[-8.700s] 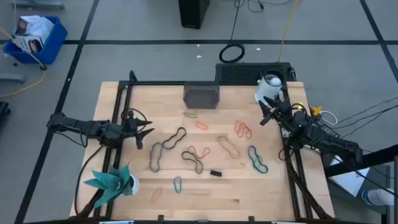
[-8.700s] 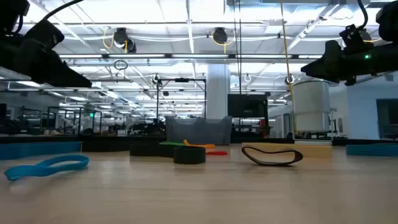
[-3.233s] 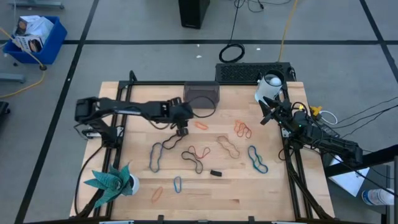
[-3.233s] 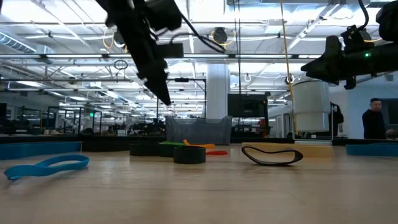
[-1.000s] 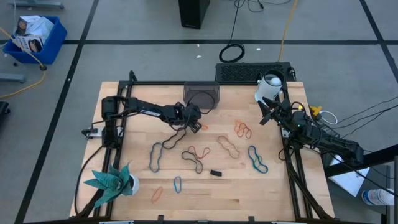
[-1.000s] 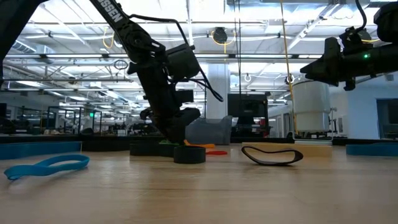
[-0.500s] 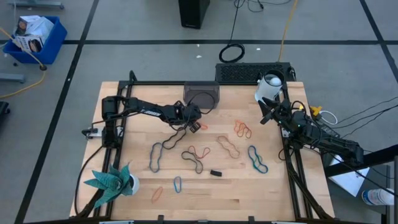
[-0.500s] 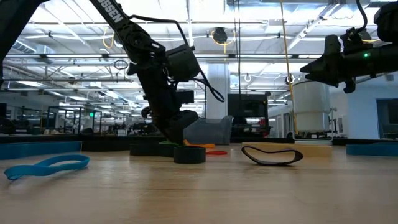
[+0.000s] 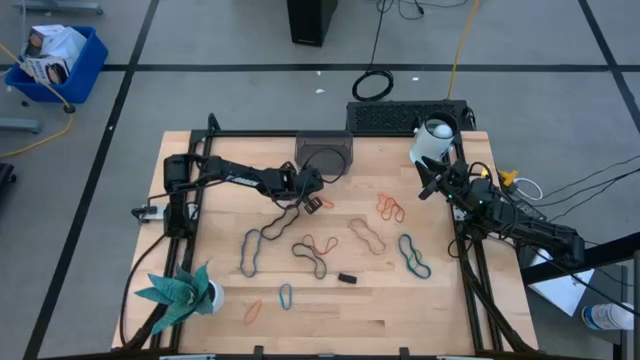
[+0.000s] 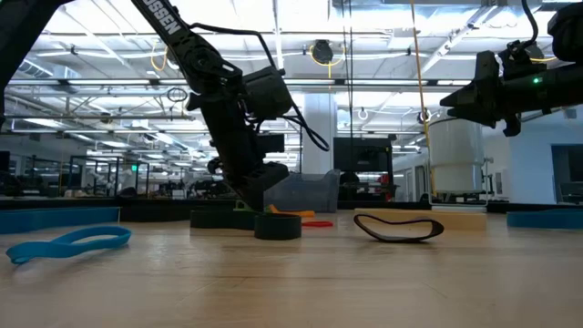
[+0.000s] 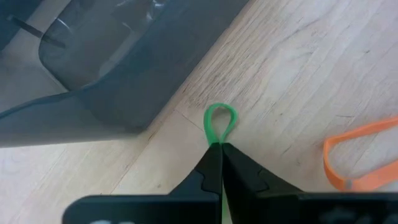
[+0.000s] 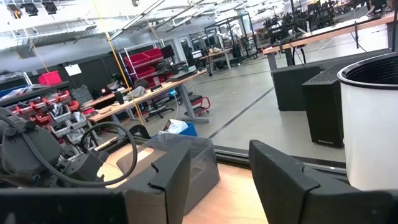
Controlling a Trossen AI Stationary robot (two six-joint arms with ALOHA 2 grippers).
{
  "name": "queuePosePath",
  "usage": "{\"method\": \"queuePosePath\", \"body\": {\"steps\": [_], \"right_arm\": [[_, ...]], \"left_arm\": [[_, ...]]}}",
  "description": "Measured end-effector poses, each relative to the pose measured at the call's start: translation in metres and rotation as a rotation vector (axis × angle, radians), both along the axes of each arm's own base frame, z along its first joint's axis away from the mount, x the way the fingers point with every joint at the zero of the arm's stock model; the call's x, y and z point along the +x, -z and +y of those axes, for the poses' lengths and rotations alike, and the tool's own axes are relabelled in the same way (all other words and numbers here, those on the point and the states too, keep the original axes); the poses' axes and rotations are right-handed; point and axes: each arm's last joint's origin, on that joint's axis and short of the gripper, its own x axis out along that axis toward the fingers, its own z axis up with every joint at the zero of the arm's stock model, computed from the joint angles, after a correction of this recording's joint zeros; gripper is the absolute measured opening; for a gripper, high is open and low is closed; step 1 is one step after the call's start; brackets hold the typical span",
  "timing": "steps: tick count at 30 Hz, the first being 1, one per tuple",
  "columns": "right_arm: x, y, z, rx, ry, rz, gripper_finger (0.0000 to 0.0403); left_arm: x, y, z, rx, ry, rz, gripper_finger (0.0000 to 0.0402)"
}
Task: Pick and place rubber bands into bin
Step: Put the top green rubber band into the black bin
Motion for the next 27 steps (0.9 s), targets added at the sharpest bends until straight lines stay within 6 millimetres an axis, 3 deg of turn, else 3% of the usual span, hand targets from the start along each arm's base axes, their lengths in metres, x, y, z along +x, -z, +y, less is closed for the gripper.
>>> {"method": "queuePosePath", "body": {"steps": [8,11,18,27], "right_arm": [[0.000,0.000,0.000,-0.004,0.001,0.004,0.0155],[0.000,0.000,0.000,-0.006,0.001,0.005,0.0155],[0.000,0.000,0.000,-0.005,0.001,0.007,0.0155],[0.002,0.002,-0.001,0.002,0.001,0.026,0.0155]], "left_arm": [[0.005,-0.006,-0.010,-0.057,0.050,-0.022,0.0004],[0.005,-0.020,-0.016,-0.114,0.086,0.004,0.0003],[-0.002,-0.082,-0.022,-0.119,0.137,0.006,0.0003],[-0.034,-0.192,-0.024,-0.081,0.248,-0.352,0.0003]]}}
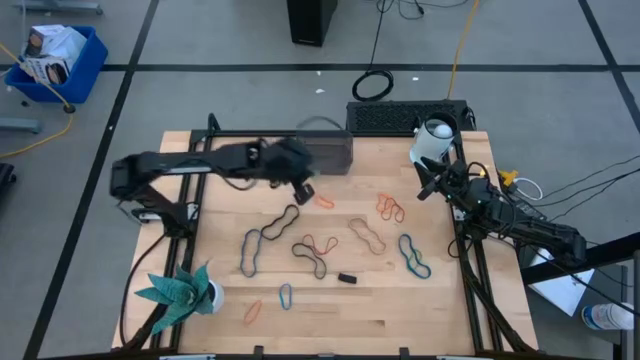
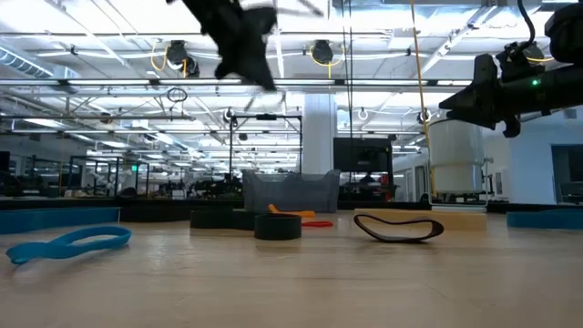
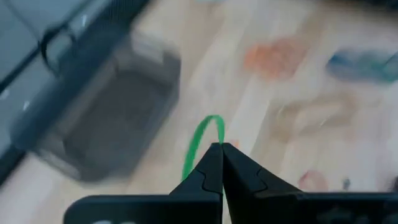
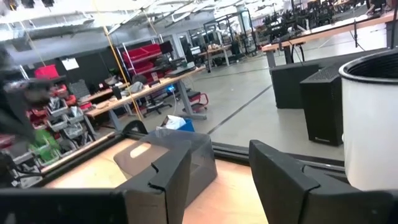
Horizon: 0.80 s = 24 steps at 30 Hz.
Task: Pick and place rubber bands into bin
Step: Put the top green rubber band into the black bin
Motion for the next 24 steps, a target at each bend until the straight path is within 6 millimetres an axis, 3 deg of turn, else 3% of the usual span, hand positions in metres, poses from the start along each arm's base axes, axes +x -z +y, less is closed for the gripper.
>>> {"method": "queuePosePath", "body": {"steps": [5,11,15,24], "right_arm": [[0.000,0.000,0.000,0.000,0.000,0.000,0.0155],[0.000,0.000,0.000,0.000,0.000,0.000,0.0155],[0.000,0.000,0.000,0.000,0.000,0.000,0.0155],[0.000,0.000,0.000,0.001,0.000,0.001,0.0155]], "left_arm": [[-0.019,-0.042,0.008,0.074,0.015,-0.218,0.0005],[-0.028,-0.060,0.033,0.120,0.004,-0.357,0.0004],[-0.023,-0.053,0.055,0.104,0.000,-0.384,0.0003],[0.002,-0.004,0.108,-0.034,-0.030,-0.264,0.0003]]}}
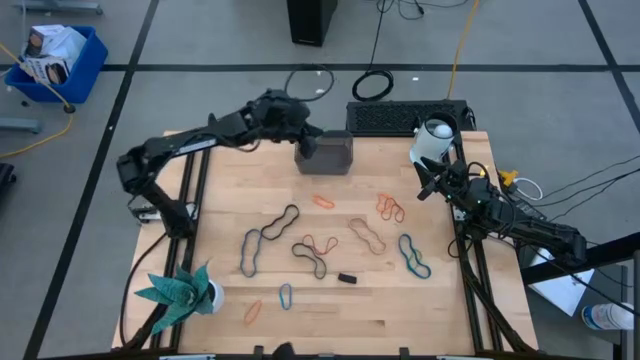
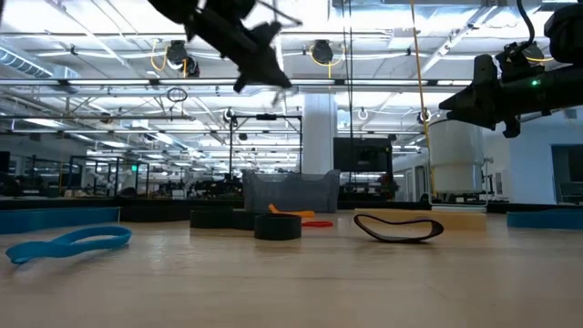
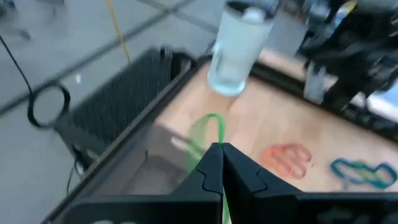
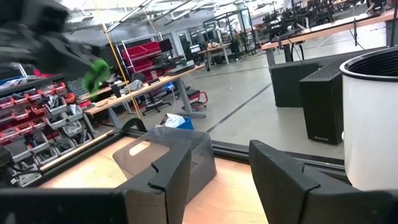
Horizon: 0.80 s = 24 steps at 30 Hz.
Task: Pick and place rubber bands into bin
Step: Put the top green rubber band into the black bin
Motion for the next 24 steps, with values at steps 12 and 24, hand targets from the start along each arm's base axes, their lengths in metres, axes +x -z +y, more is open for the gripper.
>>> {"method": "queuePosePath", "body": {"steps": [12,24], "right_arm": [[0.000,0.000,0.000,0.001,0.000,0.001,0.0155],[0.000,0.000,0.000,0.002,0.000,0.005,0.0155]], "left_arm": [[0.039,0.045,0.047,-0.115,0.011,0.362,0.0003],[0.056,0.104,0.058,-0.160,-0.001,0.512,0.0003]]}}
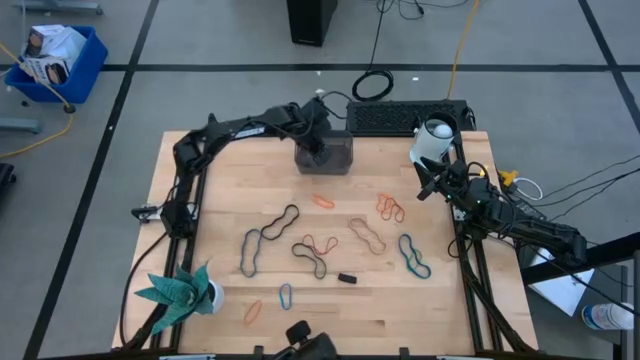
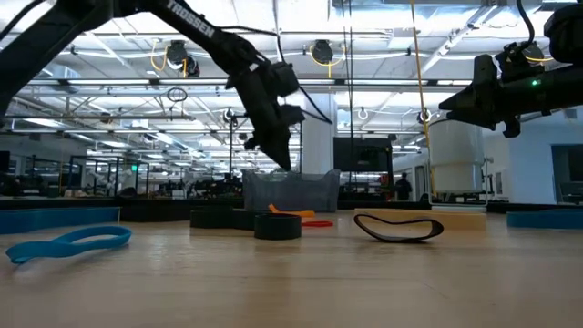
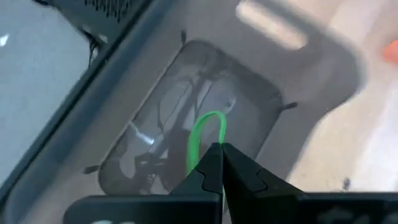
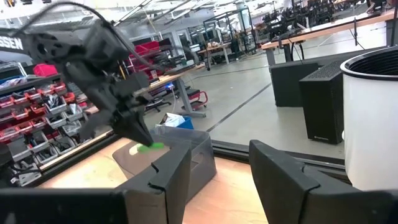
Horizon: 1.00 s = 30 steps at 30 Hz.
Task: Pick and place rubber bands into bin
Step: Put the top green rubber band into the black bin
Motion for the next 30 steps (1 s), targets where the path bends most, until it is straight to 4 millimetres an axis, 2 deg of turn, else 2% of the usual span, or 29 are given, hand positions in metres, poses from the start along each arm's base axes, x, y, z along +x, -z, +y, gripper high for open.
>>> {"method": "queuePosePath", "body": {"steps": [4,8,15,23,30], "right_arm": [[0.0000,0.0000,0.0000,0.000,0.000,0.001,0.0155],[0.0000,0.0001,0.0000,0.000,0.000,0.001,0.0155],[0.0000,0.0001,0.0000,0.000,0.000,0.002,0.0155],[0.0000,0.0002,0.0000,0.000,0.000,0.002,0.0155],[0.0000,0.0002,0.0000,0.001,0.000,0.002,0.0155]], "left_arm": [[0.0024,0.0098,0.0011,-0.010,0.003,0.018,0.0005],[0.0025,0.0096,0.0020,0.019,0.008,0.026,0.0013],[0.0015,0.0095,0.0038,0.030,0.018,0.030,0.0005],[0.0041,0.0085,0.0031,0.045,0.024,0.013,0.0035],[0.0063,0.0081,0.0011,0.051,0.030,0.005,0.0025]]}}
